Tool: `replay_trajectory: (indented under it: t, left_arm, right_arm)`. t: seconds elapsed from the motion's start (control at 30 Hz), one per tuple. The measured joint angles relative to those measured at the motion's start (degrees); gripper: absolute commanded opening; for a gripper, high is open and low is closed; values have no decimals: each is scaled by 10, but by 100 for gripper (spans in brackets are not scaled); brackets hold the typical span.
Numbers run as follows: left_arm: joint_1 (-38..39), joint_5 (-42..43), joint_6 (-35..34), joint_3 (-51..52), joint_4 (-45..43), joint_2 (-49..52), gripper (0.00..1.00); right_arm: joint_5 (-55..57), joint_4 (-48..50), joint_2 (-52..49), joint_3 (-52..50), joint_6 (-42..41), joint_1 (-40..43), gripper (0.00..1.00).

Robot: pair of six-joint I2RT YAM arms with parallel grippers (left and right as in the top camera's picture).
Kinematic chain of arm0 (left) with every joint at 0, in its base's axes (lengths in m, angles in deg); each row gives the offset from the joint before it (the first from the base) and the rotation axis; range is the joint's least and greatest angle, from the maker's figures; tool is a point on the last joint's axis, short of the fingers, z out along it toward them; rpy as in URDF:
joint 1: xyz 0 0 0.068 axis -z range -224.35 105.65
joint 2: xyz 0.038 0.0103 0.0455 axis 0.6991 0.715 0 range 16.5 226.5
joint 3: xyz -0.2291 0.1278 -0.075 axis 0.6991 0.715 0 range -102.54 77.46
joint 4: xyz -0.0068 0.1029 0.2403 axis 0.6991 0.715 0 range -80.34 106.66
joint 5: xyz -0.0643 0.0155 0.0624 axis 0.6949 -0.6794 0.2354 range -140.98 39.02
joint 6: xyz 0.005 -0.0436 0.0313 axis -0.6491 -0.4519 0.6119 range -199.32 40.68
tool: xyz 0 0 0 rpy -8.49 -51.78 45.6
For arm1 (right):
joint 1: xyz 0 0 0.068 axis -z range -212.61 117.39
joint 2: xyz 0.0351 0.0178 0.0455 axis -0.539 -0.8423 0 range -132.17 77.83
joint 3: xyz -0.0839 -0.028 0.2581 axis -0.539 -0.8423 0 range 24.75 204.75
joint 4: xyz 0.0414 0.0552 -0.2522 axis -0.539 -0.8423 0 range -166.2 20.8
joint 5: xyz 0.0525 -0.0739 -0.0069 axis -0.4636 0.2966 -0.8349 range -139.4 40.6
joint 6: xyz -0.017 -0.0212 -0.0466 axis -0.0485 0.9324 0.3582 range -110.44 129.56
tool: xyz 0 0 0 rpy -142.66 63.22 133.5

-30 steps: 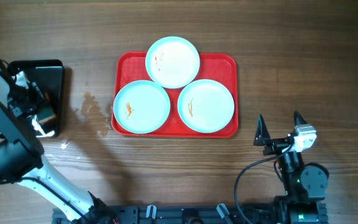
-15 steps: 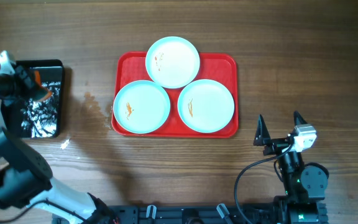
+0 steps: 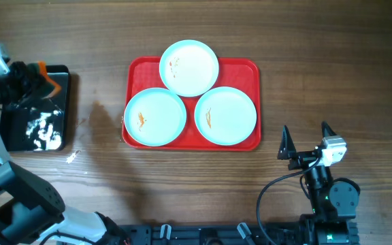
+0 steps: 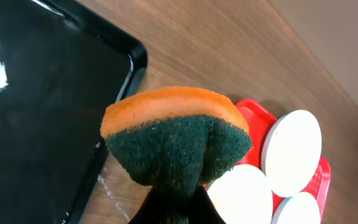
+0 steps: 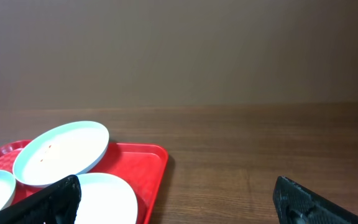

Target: Clean dirty plates on tray and stack at the side

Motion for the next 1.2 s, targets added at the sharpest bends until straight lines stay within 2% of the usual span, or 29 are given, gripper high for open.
replay_trajectory:
  t: [0.2,0.27,0.5,0.73,0.87,1.2]
  left_arm:
    - [-64,7,-2,0,-38,0,4]
    - [-76,33,-8,0,-44,0,4]
    - [-83,83,-88,0,-45,0,4]
    - [-158,150,-126,0,-76,1,4]
    - [-161,182,-129,0,-79,18,4]
    - [-161,184,-128,0,-76,29,4]
  right_arm:
    - [0,0,0,0,0,0,100]
    - [0,0,0,0,0,0,100]
    - [0,0,0,0,0,0,100]
    - [0,0,0,0,0,0,100]
    - [0,0,0,0,0,0,100]
    - [0,0,0,0,0,0,100]
